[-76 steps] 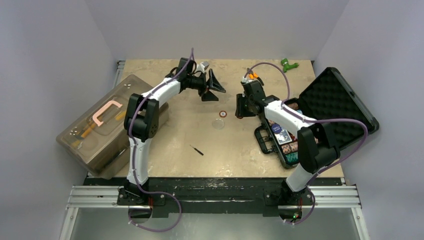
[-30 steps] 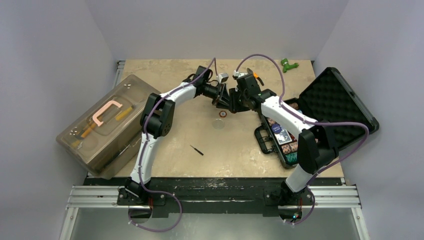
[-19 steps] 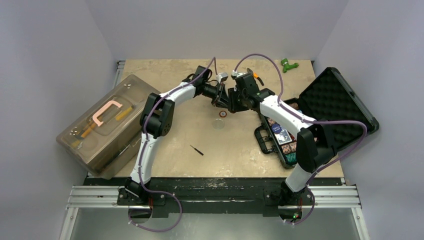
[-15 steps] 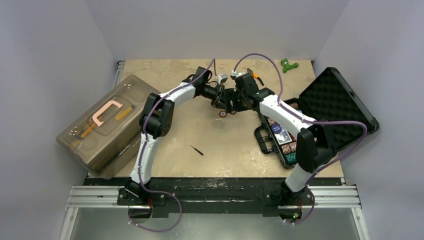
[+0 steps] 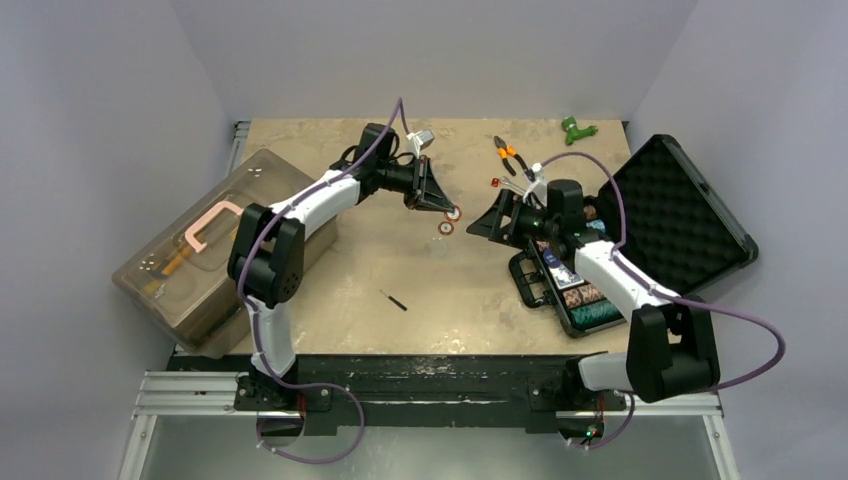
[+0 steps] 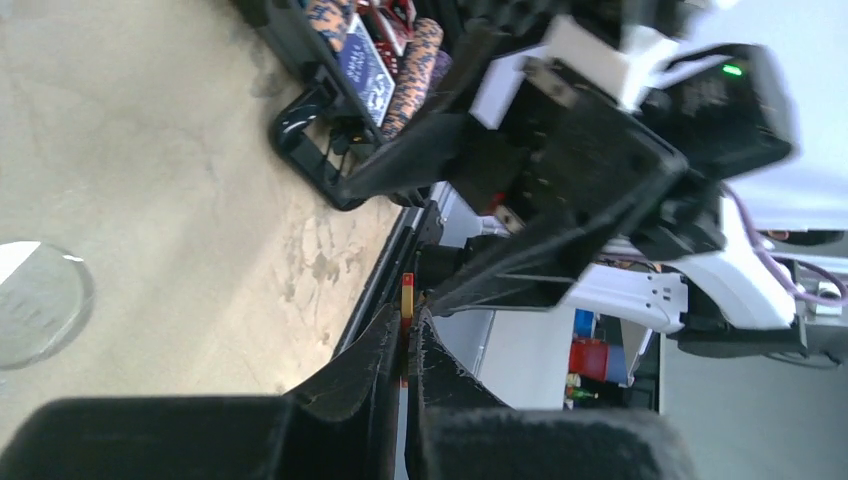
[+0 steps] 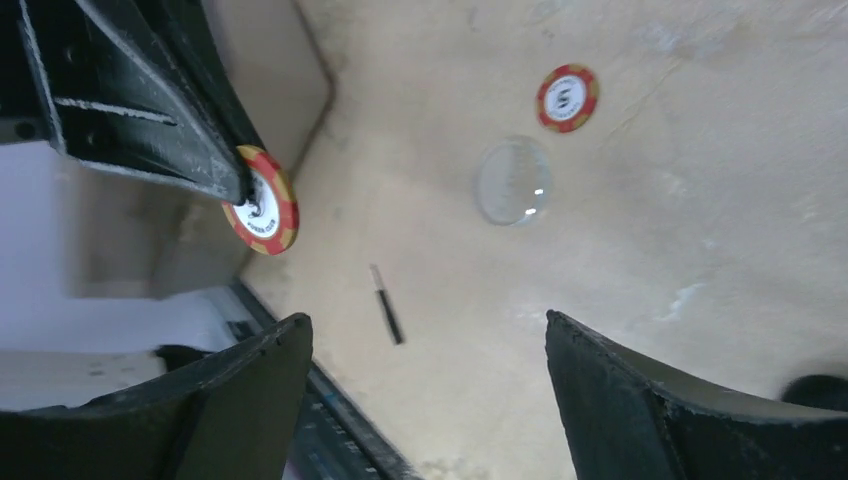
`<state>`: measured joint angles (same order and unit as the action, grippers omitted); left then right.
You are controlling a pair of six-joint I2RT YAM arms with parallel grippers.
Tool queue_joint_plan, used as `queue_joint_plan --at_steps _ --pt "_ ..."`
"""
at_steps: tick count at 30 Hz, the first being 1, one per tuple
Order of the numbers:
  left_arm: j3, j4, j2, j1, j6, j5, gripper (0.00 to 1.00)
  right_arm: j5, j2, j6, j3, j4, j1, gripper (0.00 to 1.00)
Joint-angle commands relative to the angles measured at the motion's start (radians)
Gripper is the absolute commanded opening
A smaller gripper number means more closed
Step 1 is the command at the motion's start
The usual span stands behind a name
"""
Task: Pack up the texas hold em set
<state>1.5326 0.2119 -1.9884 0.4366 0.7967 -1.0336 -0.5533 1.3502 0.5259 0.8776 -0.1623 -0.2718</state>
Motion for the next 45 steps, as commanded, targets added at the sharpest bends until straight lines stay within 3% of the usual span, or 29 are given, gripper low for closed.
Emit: queue_joint_plan --at_steps 1,3,6,8,17,22,25,29,32,33,34,35,36,37,38,40,42,45 --pt "-0.051 -0.153 0.081 0.019 0.047 -0.06 0.0 -0.368 -0.03 0.41 -0.161 0.593 0.037 0.77" --pt "-0.066 -0.191 0.091 0.029 0.082 -0.073 0.0 -0.334 -0.025 0.47 -0.189 0.669 0.046 0.66" --pt "-0.08 -0.301 0.085 0.045 0.155 -0.104 0.0 -0.337 0.009 0.677 -0.247 0.962 0.049 0.63" --pt "-0.084 -0.317 0.083 0.049 0.171 -0.116 0.0 -0.329 0.037 0.729 -0.255 1.063 0.049 0.62" --pt "-0.096 -0.374 0.092 0.053 0.216 -0.135 0.0 -0.296 0.082 0.803 -0.293 1.204 0.048 0.39" --pt "-0.103 -0.407 0.089 0.052 0.24 -0.143 0.0 -0.307 0.085 0.843 -0.335 1.285 0.048 0.33" --pt "-0.104 -0.42 0.089 0.052 0.249 -0.146 0.0 -0.319 0.099 0.874 -0.353 1.359 0.048 0.24" --pt "-0.106 -0.421 0.087 0.054 0.251 -0.149 0.0 -0.331 0.121 0.905 -0.358 1.421 0.049 0.02" --pt "-0.105 -0.425 0.089 0.054 0.25 -0.153 0.0 -0.324 0.118 0.891 -0.358 1.409 0.049 0.0" --pt "-0.103 -0.424 0.091 0.055 0.25 -0.155 0.0 -0.325 0.112 0.868 -0.352 1.365 0.049 0.0" --pt "-0.102 -0.42 0.095 0.055 0.246 -0.155 0.09 -0.322 0.099 0.825 -0.343 1.291 0.049 0.0" --pt "-0.099 -0.401 0.102 0.053 0.227 -0.148 0.27 -0.313 0.08 0.769 -0.333 1.192 0.049 0.0" --pt "-0.094 -0.355 0.113 0.051 0.188 -0.132 0.52 -0.298 0.054 0.697 -0.319 1.083 0.051 0.0" --pt "-0.069 -0.256 0.126 0.05 0.11 -0.103 0.92 -0.272 0.024 0.588 -0.283 0.913 0.053 0.0" --pt "-0.034 -0.102 0.142 0.048 0.012 -0.056 0.99 -0.216 -0.012 0.438 -0.227 0.677 0.053 0.0" --pt "0.05 0.198 0.175 0.049 -0.201 0.104 1.0 0.046 -0.066 0.111 -0.075 0.126 0.049 0.0" --pt "0.093 0.352 0.21 0.048 -0.304 0.265 1.0 0.272 -0.076 -0.069 0.026 -0.159 0.046 0.0" --pt "0.103 0.42 0.255 0.046 -0.354 0.42 1.0 0.646 -0.04 -0.245 0.169 -0.449 0.049 0.0"
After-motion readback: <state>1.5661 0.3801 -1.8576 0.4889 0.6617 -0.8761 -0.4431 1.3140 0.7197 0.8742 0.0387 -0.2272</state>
